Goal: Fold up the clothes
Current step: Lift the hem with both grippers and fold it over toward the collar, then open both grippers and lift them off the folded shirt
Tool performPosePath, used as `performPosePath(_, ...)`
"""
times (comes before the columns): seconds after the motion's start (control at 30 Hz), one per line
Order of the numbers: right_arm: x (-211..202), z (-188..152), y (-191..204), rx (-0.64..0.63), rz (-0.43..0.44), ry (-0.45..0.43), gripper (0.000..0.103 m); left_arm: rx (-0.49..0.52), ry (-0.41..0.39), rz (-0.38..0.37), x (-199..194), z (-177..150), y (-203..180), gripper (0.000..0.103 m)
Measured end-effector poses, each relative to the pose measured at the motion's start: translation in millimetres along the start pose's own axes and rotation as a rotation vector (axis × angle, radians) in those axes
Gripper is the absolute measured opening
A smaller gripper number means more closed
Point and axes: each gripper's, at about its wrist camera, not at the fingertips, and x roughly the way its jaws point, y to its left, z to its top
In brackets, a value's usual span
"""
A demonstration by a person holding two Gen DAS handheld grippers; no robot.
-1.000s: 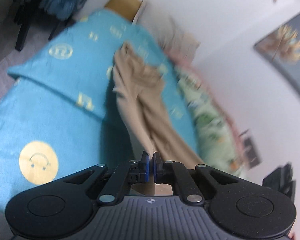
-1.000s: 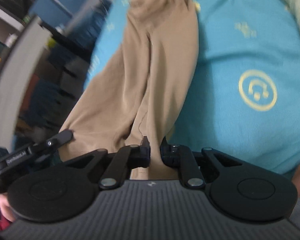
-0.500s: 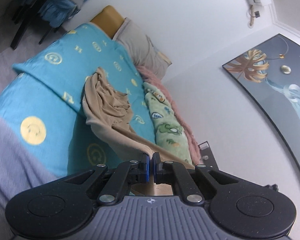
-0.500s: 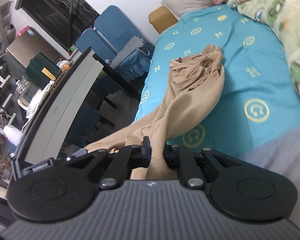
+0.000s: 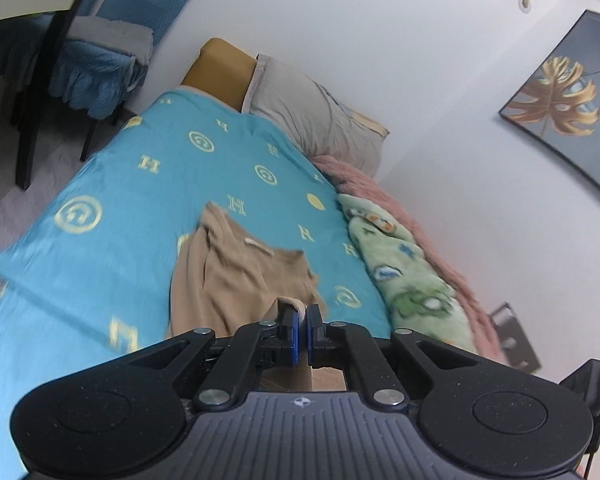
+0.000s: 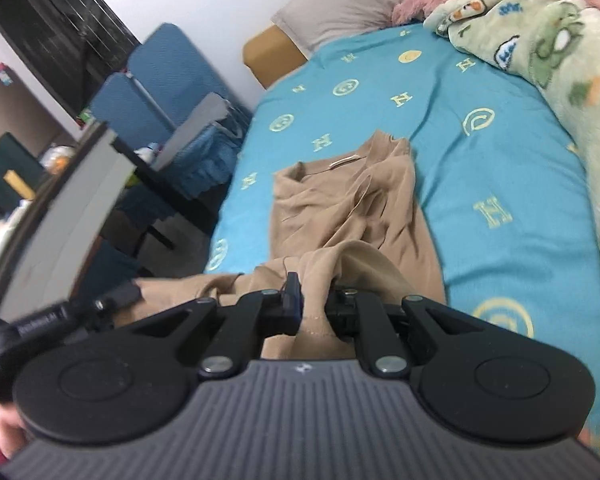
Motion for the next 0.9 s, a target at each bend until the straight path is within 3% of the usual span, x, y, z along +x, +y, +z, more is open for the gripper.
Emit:
performPosePath(0.23, 97, 21, -33, -0.016, -0.052, 0.061, 0.012, 0.145, 0.026, 0.117, 104, 1, 27, 0.004)
performPosePath(0.43, 170, 18, -41, -0.12, -0.129, 0.109, 0.013, 0.23, 0.06, 0.216, 172, -13, 65, 0.005)
performPosePath(0.67, 189, 9, -43, -0.172, -0.177, 0.116, 0.013, 0.268, 0.122, 0.247, 201, -24, 81, 0.007)
performPosePath(0.73, 186, 7, -40, -0.185, -0.186, 0.108, 0.013, 0.285, 0.106, 0.25, 188, -26, 71, 0.014)
performPosePath(0.9, 165, 3, -27, -0.184, -0.207, 0.074, 0.019, 0.328, 0.064, 0.254, 152, -29, 47, 0.052)
